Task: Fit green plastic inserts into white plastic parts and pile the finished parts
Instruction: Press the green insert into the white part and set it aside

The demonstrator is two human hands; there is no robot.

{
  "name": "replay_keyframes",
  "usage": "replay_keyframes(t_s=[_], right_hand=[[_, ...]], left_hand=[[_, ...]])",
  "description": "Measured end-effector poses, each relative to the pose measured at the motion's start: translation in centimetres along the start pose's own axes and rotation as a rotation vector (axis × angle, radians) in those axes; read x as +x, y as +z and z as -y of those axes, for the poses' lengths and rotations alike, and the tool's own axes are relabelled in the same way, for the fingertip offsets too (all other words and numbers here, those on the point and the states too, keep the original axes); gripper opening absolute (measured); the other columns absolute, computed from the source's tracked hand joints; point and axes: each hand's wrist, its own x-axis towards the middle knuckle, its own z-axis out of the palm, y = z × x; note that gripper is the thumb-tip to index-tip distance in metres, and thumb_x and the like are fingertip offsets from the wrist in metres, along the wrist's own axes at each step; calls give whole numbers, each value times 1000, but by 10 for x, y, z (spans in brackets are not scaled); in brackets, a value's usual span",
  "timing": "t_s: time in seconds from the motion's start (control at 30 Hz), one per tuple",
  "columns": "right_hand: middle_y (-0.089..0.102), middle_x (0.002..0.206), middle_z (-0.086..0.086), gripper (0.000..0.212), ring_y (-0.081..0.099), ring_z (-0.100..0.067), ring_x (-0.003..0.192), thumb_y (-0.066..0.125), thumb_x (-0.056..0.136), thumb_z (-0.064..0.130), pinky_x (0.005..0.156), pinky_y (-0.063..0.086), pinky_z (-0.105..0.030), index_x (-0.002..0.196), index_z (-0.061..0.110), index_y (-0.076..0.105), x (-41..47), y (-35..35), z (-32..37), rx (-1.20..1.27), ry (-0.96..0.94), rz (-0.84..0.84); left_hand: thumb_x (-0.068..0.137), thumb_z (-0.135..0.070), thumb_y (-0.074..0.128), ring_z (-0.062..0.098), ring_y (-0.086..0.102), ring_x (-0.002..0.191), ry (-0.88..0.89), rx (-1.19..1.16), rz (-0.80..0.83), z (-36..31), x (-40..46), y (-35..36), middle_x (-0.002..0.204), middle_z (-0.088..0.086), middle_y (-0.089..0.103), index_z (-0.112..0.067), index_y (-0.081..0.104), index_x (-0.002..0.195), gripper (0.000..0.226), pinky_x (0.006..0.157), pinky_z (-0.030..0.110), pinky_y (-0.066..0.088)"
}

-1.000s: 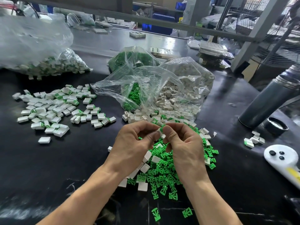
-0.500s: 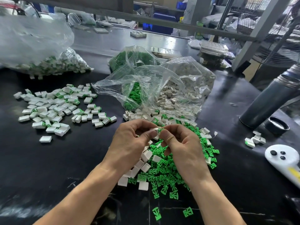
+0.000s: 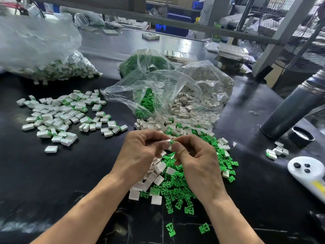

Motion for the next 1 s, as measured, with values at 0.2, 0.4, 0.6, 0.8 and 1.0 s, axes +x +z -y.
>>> replay_keyframes(t_s=[0.2, 0.4, 0.6, 0.8, 1.0], right_hand=[[69, 74, 9, 9, 63, -9, 67, 73, 96, 22, 59, 49, -22, 90, 28, 72, 2, -4, -2, -120, -26, 28], [69, 73, 9, 10, 63, -10, 63, 74, 95, 20, 55, 51, -28, 88, 28, 73, 0, -4, 0, -96, -32, 31], [72, 73, -3, 18, 66, -30, 65, 74, 94, 13, 57, 56, -49, 84, 28, 75, -1, 1, 2, 51, -9, -40], [75, 76, -2, 20, 66, -16, 60, 74, 93, 10, 56, 56, -26, 86, 28, 79, 0, 1, -1, 134, 43, -59], [74, 78, -11, 42, 60, -18, 57, 51, 101, 48, 43, 47, -30, 93, 16, 77, 7, 3, 5, 404, 154, -43]], left_hand=[[86, 1, 77, 10, 62, 64, 31, 80, 11, -1, -1, 0, 80, 2, 75, -14, 79, 84, 16, 63, 31, 55], [85, 3, 77, 1, 61, 60, 42, 107, 13, -3, -2, 2, 74, -7, 72, -10, 78, 86, 13, 60, 19, 51], [87, 4, 75, 14, 61, 62, -15, -11, -27, -1, -2, 5, 76, 9, 75, -9, 79, 85, 14, 61, 27, 56], [86, 2, 76, 10, 66, 66, -11, -85, -19, 2, 0, 9, 79, 9, 77, -9, 80, 87, 12, 62, 23, 58], [84, -10, 80, 21, 71, 86, 49, -121, -12, 2, 1, 10, 96, 7, 76, -18, 80, 88, 9, 75, 27, 58]])
